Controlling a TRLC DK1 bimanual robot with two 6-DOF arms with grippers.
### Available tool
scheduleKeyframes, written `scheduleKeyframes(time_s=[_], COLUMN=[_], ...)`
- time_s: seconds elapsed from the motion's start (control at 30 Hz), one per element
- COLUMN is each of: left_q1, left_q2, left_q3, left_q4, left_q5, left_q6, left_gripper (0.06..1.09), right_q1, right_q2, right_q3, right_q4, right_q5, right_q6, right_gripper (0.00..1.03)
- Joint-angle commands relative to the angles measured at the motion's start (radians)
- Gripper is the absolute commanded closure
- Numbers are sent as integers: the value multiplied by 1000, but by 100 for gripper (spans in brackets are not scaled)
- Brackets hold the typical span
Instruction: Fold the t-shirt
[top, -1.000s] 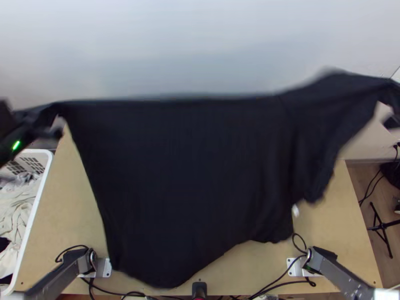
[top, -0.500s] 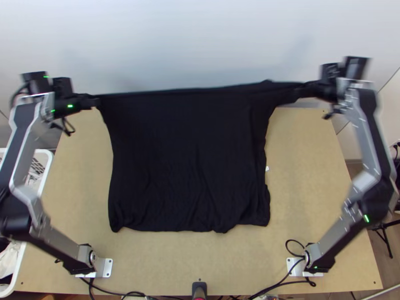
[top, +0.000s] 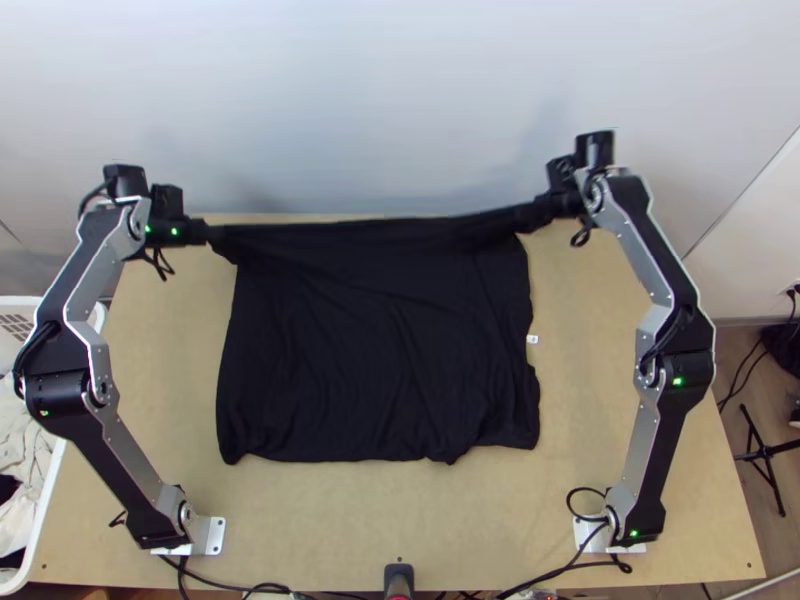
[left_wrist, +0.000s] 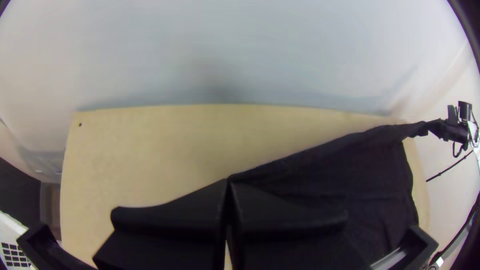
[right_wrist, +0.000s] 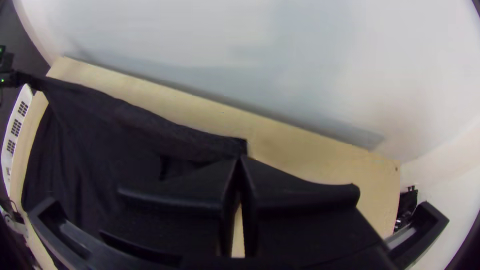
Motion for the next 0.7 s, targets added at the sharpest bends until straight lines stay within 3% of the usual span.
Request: scheduleKeyframes(time_s=[0.0,0.3,0.67], left_q1=[-1,-6,39], left_q2=[-81,-256,-331], left_q3=[-206,-447,-496], left_q4=[-18,12,25], left_q5=[-15,-15,-39], left_q6=[85,114,85], left_gripper=[105,105,105], right_q1=[78,89,38], right_q2=[-135,-325,-434], right_q3=[-271,-585,-851], right_q4=[29,98,244], right_q5=[13,23,74], right_q6=[2,3,5], right_gripper=[100,100,100])
